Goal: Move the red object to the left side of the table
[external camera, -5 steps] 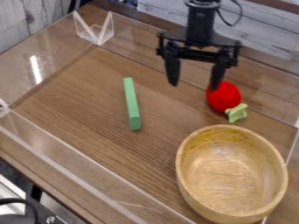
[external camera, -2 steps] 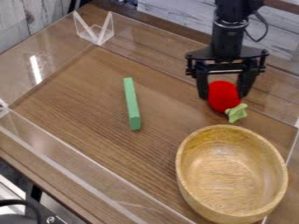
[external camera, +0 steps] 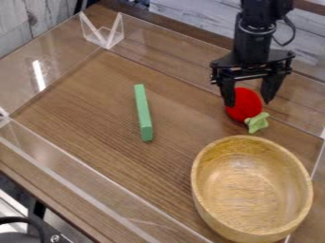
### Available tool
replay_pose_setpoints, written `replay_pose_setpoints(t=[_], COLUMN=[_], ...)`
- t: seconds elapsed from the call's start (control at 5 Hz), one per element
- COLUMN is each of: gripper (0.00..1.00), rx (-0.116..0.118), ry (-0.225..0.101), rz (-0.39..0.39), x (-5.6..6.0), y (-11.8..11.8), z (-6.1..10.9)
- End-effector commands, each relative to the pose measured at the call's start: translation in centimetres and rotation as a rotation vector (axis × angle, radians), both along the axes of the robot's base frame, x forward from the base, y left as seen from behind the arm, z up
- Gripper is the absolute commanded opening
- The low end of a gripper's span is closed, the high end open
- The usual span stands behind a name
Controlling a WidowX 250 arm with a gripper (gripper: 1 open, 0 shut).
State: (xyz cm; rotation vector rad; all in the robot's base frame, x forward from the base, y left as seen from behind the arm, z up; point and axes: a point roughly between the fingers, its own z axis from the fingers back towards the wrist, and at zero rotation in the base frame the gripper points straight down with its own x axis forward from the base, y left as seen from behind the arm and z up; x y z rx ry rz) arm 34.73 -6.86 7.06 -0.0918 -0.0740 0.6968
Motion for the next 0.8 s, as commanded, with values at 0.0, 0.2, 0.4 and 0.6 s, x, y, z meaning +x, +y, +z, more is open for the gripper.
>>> replay_pose_setpoints(t=[0.0,0.2,0.4,0.6], gripper=[1.0,1.0,1.0,1.0], rx=[0.004,0.017,0.027,0.04], ry=[-0.072,-0.078,-0.083,-0.094], rz=[0.016,0.041,0.059,0.073], x=[1.52,1.99,2.32,2.49], y=[-0.37,-0.33,-0.31,-0.17], z=[1.46,1.15,1.0,1.08])
